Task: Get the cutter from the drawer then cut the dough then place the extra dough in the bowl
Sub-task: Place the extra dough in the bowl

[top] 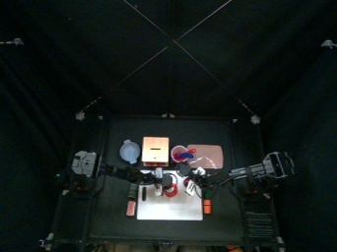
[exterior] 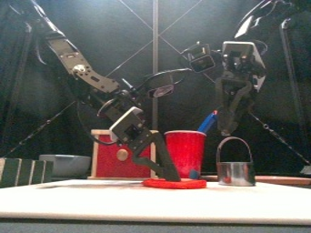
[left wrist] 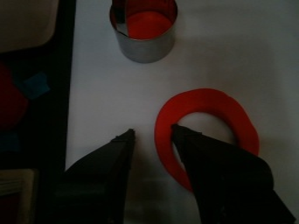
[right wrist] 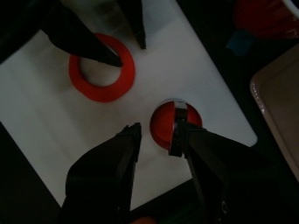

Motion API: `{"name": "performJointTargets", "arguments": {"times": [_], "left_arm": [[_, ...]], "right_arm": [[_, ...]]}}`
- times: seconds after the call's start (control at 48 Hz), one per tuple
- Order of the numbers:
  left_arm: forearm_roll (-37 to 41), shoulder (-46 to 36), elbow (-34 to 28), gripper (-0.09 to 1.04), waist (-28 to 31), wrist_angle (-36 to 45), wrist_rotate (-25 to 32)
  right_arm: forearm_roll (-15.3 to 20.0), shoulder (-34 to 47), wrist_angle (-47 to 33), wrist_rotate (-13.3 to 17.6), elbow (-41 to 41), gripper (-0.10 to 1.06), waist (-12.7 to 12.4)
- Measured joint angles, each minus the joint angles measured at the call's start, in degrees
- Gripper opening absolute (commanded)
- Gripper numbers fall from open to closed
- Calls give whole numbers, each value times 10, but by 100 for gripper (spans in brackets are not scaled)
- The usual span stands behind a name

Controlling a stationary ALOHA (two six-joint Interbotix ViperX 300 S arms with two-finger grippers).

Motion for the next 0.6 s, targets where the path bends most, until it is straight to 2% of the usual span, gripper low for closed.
{"name": "performJointTargets", "arguments": {"times": [0.188, 0.333, 0.604], "left_arm": [[17, -2, 4, 59, -12, 0, 1], [30, -10, 16, 54, -24, -2, 2], [44, -73, 60, 54, -47, -81, 2]], "right_arm": [[4, -1, -2, 1, 7, 78, 0], [6, -1, -2, 1, 8, 78, 0], [7, -7, -6, 1, 9, 78, -1]]}}
